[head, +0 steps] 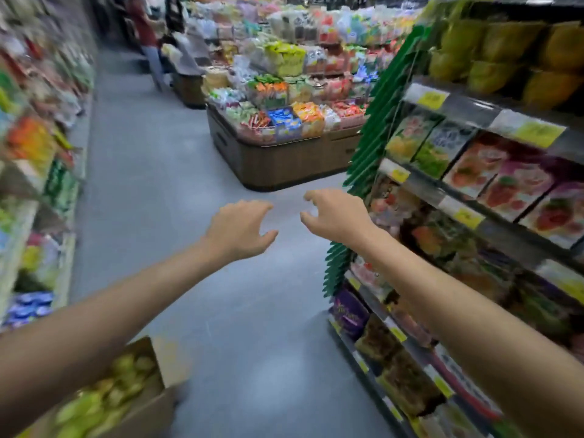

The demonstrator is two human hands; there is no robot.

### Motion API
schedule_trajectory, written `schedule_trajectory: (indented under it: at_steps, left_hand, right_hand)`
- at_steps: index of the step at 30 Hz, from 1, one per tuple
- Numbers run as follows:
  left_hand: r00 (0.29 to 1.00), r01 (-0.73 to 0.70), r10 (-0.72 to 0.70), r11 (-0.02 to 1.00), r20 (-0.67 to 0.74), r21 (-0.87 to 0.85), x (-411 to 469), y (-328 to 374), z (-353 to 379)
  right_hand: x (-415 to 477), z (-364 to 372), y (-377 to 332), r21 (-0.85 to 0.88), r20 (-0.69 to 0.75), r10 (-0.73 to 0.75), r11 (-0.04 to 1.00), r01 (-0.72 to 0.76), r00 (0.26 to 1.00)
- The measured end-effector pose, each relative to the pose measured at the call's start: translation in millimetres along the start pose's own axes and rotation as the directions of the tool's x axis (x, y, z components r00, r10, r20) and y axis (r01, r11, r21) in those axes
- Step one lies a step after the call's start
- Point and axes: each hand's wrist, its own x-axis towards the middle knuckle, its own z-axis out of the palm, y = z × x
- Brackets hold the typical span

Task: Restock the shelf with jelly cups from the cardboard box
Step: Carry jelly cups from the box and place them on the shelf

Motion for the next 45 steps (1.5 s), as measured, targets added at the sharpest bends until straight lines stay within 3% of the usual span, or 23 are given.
schedule_trajectory:
  at_steps: [4,11,21,28,36,45]
  left_hand:
    - [0.980,0.184,-0.182,0.983,0.079,-0.020,-38.1,-72.4,17.0]
    - [0.918,0.364,-0.363,0.931,0.162,0.029,-98.6,-160.9,40.1]
    - [0.760,0.584,-0.600,0.799,0.250,0.142,-156.8,-286.5,65.1]
    - [0.636,0.654,-0.684,0.724,0.358,0.221,-167.7,-389.4,93.3]
    - [0.530,0.702,-0.702,0.678,0.476,0.218,-170.6,-493.6,148.6]
    - [0.390,0.810,-0.732,0.561,0.558,0.170,-222.1,-536.0,233.6]
  right_hand:
    - [19.5,48.2,-66.8,0.062,0.073,-0.070,0.996,0.065,0.995]
    - [41.0,117.9,-159.4,0.131,0.190,-0.220,0.971,0.198,0.957]
    - [104.9,220.9,-266.7,0.199,0.390,-0.435,0.900,0.387,0.811]
    - [169.8,305.2,-352.7,0.271,0.526,-0.543,0.836,0.477,0.655]
    - [221.9,400.5,-410.5,0.347,0.658,-0.557,0.822,0.452,0.506]
    - [211.0,507.8,-444.3,0.378,0.772,-0.532,0.825,0.421,0.348]
